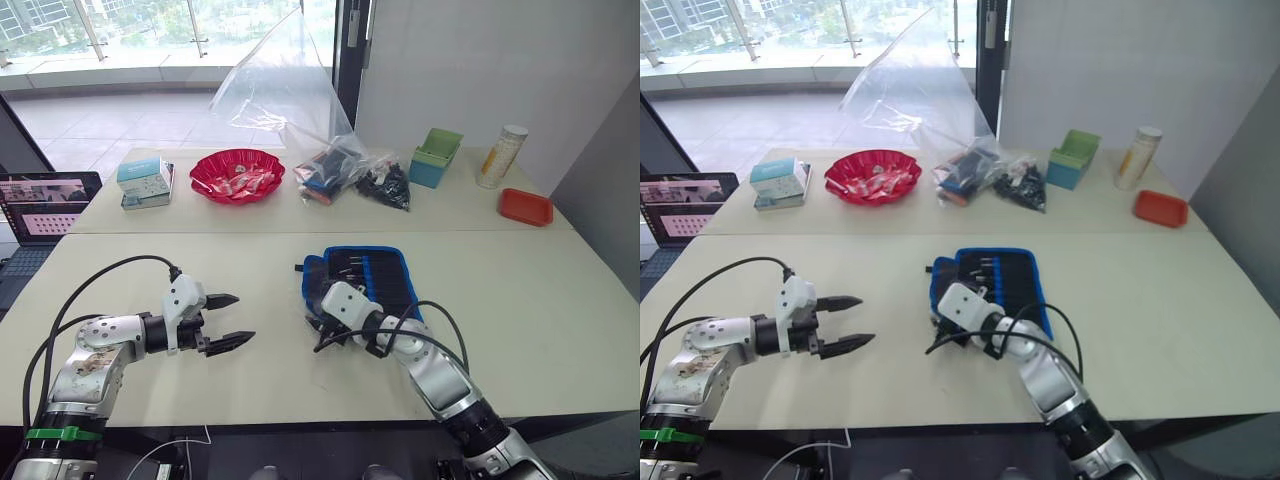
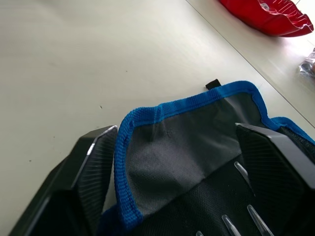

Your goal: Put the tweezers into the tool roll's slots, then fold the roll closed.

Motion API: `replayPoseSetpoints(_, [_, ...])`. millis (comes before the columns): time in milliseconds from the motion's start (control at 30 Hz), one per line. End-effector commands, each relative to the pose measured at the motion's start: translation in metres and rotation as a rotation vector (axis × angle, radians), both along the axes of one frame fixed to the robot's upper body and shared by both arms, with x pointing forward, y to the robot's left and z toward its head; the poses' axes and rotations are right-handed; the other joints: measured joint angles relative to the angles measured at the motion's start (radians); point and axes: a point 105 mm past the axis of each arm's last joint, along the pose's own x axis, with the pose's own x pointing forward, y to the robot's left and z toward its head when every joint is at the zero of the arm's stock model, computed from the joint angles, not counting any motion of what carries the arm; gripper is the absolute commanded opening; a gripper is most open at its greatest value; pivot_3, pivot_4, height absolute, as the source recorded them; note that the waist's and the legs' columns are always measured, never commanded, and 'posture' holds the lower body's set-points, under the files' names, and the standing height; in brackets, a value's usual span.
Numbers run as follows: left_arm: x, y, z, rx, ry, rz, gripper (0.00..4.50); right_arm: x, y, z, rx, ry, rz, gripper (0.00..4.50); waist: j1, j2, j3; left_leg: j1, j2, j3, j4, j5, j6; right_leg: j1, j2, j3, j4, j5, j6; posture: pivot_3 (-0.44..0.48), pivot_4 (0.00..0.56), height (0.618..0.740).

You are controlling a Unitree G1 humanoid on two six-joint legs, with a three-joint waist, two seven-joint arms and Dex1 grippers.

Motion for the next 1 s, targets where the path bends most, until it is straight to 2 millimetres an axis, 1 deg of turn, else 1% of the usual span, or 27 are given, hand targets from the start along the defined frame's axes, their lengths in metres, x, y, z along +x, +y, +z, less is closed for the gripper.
replayPoseSetpoints(33, [0.003, -0.006, 0.010, 0.024, -0.036, -0.025, 4.50, -0.002, 0.009, 0.014, 0.007, -0.060, 0.043, 2.59, 0.000, 0.000, 0.000, 0.000, 0.000, 0.000, 0.000, 0.000, 0.000, 0.000, 0.000, 0.000, 0.000, 0.000, 0.000, 0.000, 0.150, 0.740])
replayPoseSetpoints(233, [0.015, -0.008, 0.009, 0.099, -0.069, -0.051, 4.50, -0.005, 0.010, 0.011, -0.014, -0.040, 0.077, 0.55, 0.000, 0.000, 0.000, 0.000, 0.000, 0.000, 0.000, 0.000, 0.000, 0.000, 0.000, 0.000, 0.000, 0.000, 0.000, 0.000, 0.150, 0.740])
replayPoseSetpoints(300, [0.018, -0.011, 0.009, 0.120, -0.084, -0.072, 4.50, -0.007, 0.006, 0.010, -0.019, -0.028, 0.089, 0.02, -0.001, 0.000, 0.000, 0.000, 0.000, 0.000, 0.000, 0.000, 0.000, 0.000, 0.000, 0.000, 0.000, 0.000, 0.000, 0.000, 0.150, 0.740])
replayPoseSetpoints(533, [0.029, -0.026, 0.010, 0.186, -0.140, -0.170, 4.50, -0.025, -0.012, 0.009, 0.016, 0.037, 0.168, 0.02, 0.003, 0.000, 0.000, -0.001, -0.001, -0.001, 0.001, 0.000, 0.000, 0.001, 0.000, -0.001, 0.000, 0.000, 0.000, 0.000, 0.150, 0.740])
replayPoseSetpoints(633, [0.032, -0.043, 0.001, 0.244, -0.183, -0.264, 4.50, -0.043, -0.026, 0.008, 0.035, 0.100, 0.241, 0.02, 0.006, 0.000, 0.000, -0.001, -0.001, -0.001, 0.001, 0.000, 0.000, 0.001, 0.000, -0.001, 0.000, 0.000, 0.000, 0.000, 0.150, 0.740])
replayPoseSetpoints(733, [0.043, -0.068, -0.002, 0.290, -0.256, -0.346, 4.50, -0.059, -0.036, 0.011, 0.055, 0.148, 0.298, 0.02, 0.009, 0.000, 0.000, -0.001, -0.001, -0.001, 0.001, 0.000, 0.000, 0.003, 0.000, -0.002, -0.001, 0.000, 0.000, 0.000, 0.150, 0.740])
replayPoseSetpoints(800, [0.049, -0.081, -0.002, 0.346, -0.320, -0.398, 4.50, -0.063, -0.040, 0.012, 0.058, 0.164, 0.303, 0.02, 0.009, -0.001, 0.001, -0.002, -0.001, -0.001, 0.002, 0.000, 0.000, 0.003, 0.000, -0.002, -0.002, 0.000, 0.000, 0.000, 0.150, 0.740])
replayPoseSetpoints(900, [0.059, -0.092, -0.004, 0.466, -0.414, -0.463, 4.50, -0.066, -0.040, 0.011, 0.056, 0.175, 0.294, 0.02, 0.003, -0.001, 0.001, -0.001, -0.001, -0.001, 0.002, 0.000, 0.000, 0.002, 0.000, -0.002, -0.002, 0.000, 0.000, 0.000, 0.150, 0.740])
replayPoseSetpoints(1000, [0.069, -0.108, 0.006, 0.469, -0.499, -0.486, 4.50, -0.068, -0.040, 0.010, 0.058, 0.183, 0.273, 0.02, 0.003, -0.001, 0.001, -0.001, -0.001, -0.001, 0.002, 0.000, 0.000, 0.002, 0.000, -0.002, -0.002, 0.000, 0.000, 0.000, 0.150, 0.740])
